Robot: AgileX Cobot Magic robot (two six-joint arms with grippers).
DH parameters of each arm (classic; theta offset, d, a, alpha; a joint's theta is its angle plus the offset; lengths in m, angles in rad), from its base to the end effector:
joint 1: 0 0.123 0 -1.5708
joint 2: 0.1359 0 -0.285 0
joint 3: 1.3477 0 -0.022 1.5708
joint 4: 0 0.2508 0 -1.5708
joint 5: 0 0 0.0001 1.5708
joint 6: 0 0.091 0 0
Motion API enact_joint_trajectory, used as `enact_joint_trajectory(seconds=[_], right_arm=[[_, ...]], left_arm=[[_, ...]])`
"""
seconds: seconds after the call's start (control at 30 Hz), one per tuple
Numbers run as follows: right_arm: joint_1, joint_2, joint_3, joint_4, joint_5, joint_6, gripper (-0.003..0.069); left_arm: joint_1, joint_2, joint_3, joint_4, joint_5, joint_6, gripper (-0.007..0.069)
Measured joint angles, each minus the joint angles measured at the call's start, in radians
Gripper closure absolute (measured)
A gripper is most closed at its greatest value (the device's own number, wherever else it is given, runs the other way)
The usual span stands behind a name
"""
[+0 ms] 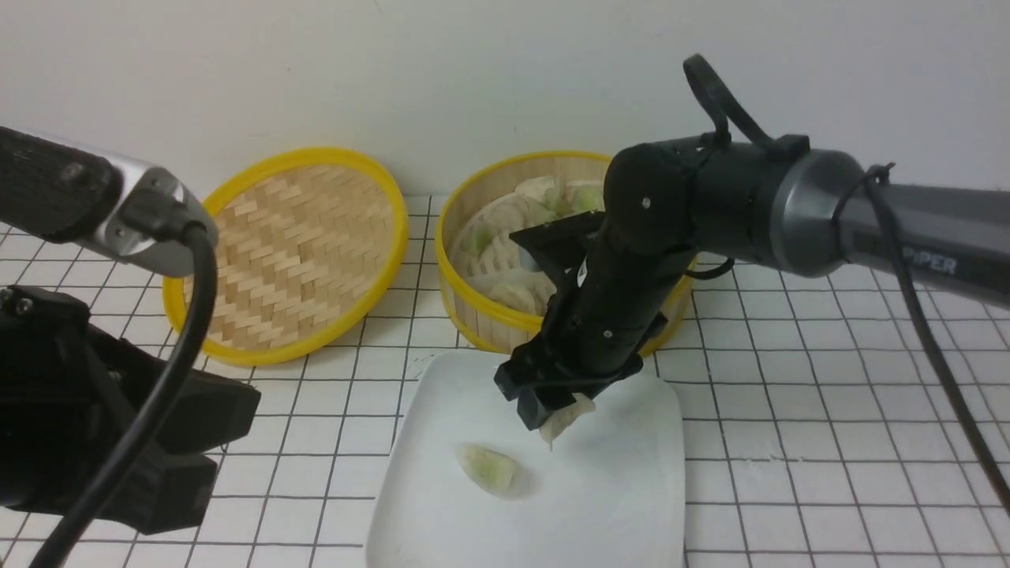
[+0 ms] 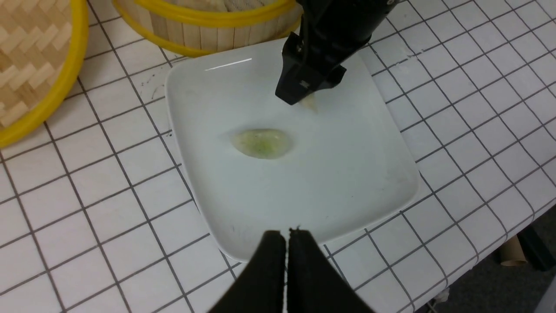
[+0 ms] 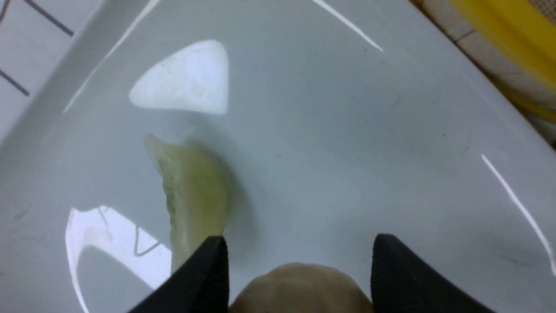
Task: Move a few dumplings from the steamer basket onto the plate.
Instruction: Use the right arm to put the dumpling into the plate
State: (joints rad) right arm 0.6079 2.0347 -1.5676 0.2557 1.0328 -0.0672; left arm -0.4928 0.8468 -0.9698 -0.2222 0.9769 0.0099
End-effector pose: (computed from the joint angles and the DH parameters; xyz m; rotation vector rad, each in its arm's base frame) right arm 0.3311 0.2545 0.1982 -0.8375 2.9071 0.4004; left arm 0.1222 -0.0845 0.3726 0.5358 2.3065 -0.5142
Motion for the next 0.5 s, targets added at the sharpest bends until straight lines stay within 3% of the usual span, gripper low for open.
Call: enact_joint_trajectory(seconds=[0.17, 0.37, 0.5], right_arm=[[0.000, 0.001, 0.000, 0.000, 0.000, -0.001, 0.0244], [-0.001, 0.001, -0.058, -0.051, 0.061, -0.001, 0.0125], [-0.033, 0.001, -0.155, -0.098, 0.084, -0.001, 0.0112]], left_arm=[[0.000, 0.000, 0.000, 0.003, 0.003, 0.000, 0.0631], [0.000, 0.001, 0.000, 0.004, 0.003, 0.000, 0.0631], [0.000, 0.001, 0.000, 0.005, 0.003, 0.000, 0.0631]])
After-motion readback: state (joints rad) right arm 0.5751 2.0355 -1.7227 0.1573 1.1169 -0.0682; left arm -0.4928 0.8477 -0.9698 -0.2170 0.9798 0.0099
